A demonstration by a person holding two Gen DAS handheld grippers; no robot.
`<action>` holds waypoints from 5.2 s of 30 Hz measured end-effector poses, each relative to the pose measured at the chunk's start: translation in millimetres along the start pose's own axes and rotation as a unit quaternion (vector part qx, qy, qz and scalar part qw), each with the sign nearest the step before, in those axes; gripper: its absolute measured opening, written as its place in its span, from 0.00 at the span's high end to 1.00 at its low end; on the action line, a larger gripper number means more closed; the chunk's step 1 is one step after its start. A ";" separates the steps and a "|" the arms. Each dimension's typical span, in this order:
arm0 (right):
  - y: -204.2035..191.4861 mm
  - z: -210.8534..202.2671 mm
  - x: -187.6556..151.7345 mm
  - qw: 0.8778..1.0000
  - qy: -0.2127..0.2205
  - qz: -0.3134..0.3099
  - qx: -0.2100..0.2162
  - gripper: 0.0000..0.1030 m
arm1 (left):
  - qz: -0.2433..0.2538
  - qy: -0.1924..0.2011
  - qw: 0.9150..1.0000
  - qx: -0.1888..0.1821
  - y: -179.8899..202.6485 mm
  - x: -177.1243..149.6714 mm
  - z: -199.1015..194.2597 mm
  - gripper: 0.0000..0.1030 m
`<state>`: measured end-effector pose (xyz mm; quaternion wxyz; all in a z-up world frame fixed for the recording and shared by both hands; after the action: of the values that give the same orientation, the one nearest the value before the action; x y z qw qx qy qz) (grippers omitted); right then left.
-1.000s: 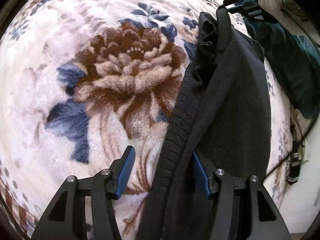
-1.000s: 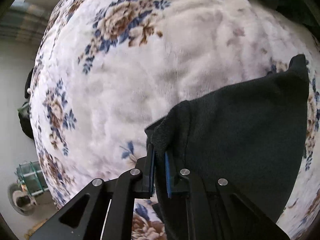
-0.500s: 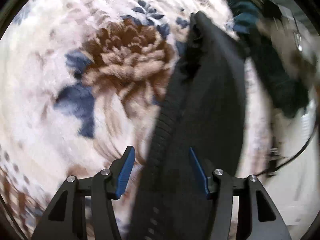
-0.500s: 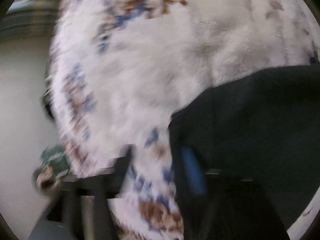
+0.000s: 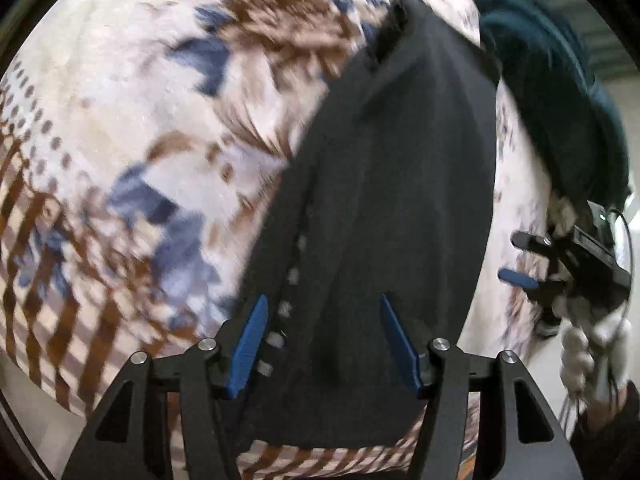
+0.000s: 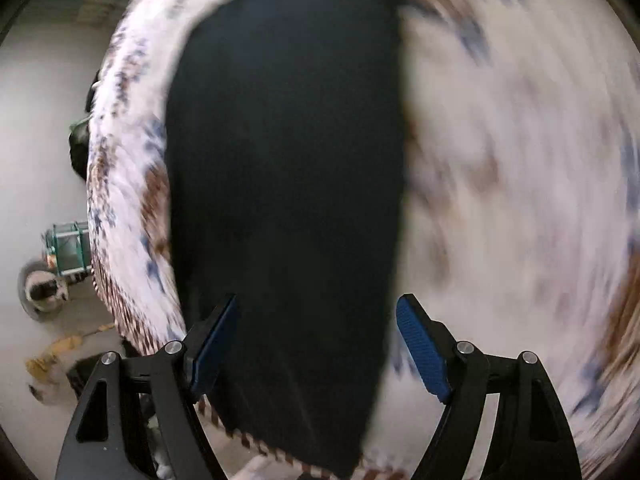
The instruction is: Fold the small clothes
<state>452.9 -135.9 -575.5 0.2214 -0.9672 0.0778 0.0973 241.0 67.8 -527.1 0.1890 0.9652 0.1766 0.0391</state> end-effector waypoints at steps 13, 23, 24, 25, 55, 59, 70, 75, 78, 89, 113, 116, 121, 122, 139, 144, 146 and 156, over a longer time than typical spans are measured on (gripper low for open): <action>70.2 70.3 -155.0 0.997 -0.047 0.066 0.016 0.21 | -0.013 0.015 1.000 0.012 -38.4 -11.4 -5.1 0.94; 48.8 96.9 -200.8 0.998 0.010 0.059 0.017 0.88 | 0.026 -0.006 1.000 -0.011 -56.7 -17.3 3.5 0.93; 47.3 91.3 -204.9 0.998 0.018 0.066 0.018 0.88 | 0.033 -0.014 0.999 -0.006 -60.4 -21.0 6.5 0.93; 44.1 84.7 -209.5 0.997 0.025 0.070 0.018 0.89 | 0.025 -0.014 0.999 -0.015 -63.4 -23.2 8.4 0.92; 61.3 110.8 -190.3 0.979 -0.002 0.145 0.144 0.36 | 0.048 -0.011 0.990 -0.134 -59.9 -39.7 8.4 0.39; 53.9 108.1 -183.2 0.968 -0.015 0.141 0.208 0.37 | 0.054 -0.010 0.989 -0.136 -60.4 -39.2 11.4 0.39; 56.9 116.7 -191.8 0.948 -0.048 0.139 0.284 0.37 | 0.032 -0.022 0.981 -0.192 -65.0 -58.9 13.2 0.54; 58.7 121.6 -188.9 0.940 -0.063 0.148 0.302 0.37 | 0.035 -0.025 0.983 -0.176 -63.6 -54.9 13.5 0.78; 56.3 117.7 -184.9 0.941 -0.063 0.138 0.303 0.37 | 0.045 -0.014 0.986 -0.159 -65.9 -56.4 7.3 0.91; 38.9 92.7 -202.1 0.965 -0.010 0.114 0.236 0.88 | 0.047 0.033 0.983 -0.175 -34.8 -38.8 -44.4 0.91; -119.2 -105.4 139.4 0.959 0.200 0.011 0.199 0.91 | 0.026 0.128 0.966 -0.221 72.8 337.0 -25.7 0.91; -122.6 -93.1 202.9 0.963 0.195 0.024 0.186 0.91 | 0.008 0.117 0.970 -0.212 72.0 372.4 6.3 0.91; -123.9 -62.7 282.9 0.972 0.169 0.032 0.162 0.91 | -0.059 0.063 0.974 -0.211 58.4 407.7 65.2 0.88; -120.6 -56.1 296.8 0.972 0.159 0.048 0.167 0.91 | -0.083 0.052 0.972 -0.215 53.0 409.7 73.8 0.86; -86.0 -75.5 305.0 0.974 0.186 -0.011 0.127 0.24 | -0.083 0.138 0.946 -0.281 62.2 394.9 15.8 0.43; -61.0 -64.6 275.7 0.980 0.180 -0.023 0.087 0.10 | -0.070 0.174 0.959 -0.213 43.3 324.1 -22.1 0.42; -53.0 -53.2 272.6 0.982 0.173 -0.026 0.076 0.08 | -0.071 0.181 0.966 -0.170 32.8 291.0 -22.4 0.42; -45.1 10.3 302.7 0.981 0.127 -0.011 0.145 0.08 | -0.193 0.175 0.946 -0.195 8.8 203.5 57.0 0.38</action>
<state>753.3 -123.6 -633.4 0.3489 -0.9300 0.1082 -0.0405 442.2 112.6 -574.7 0.3436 0.8350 0.3784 0.2038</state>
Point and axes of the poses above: each gripper's, at about its wrist camera, not at the fingertips, and z roughly the way its jaws point, y to its right, x to its top, the point moved 7 cm from there along z, roughly the way its jaws point, and after that the axes turned 7 degrees about z, right-handed, at the moved point
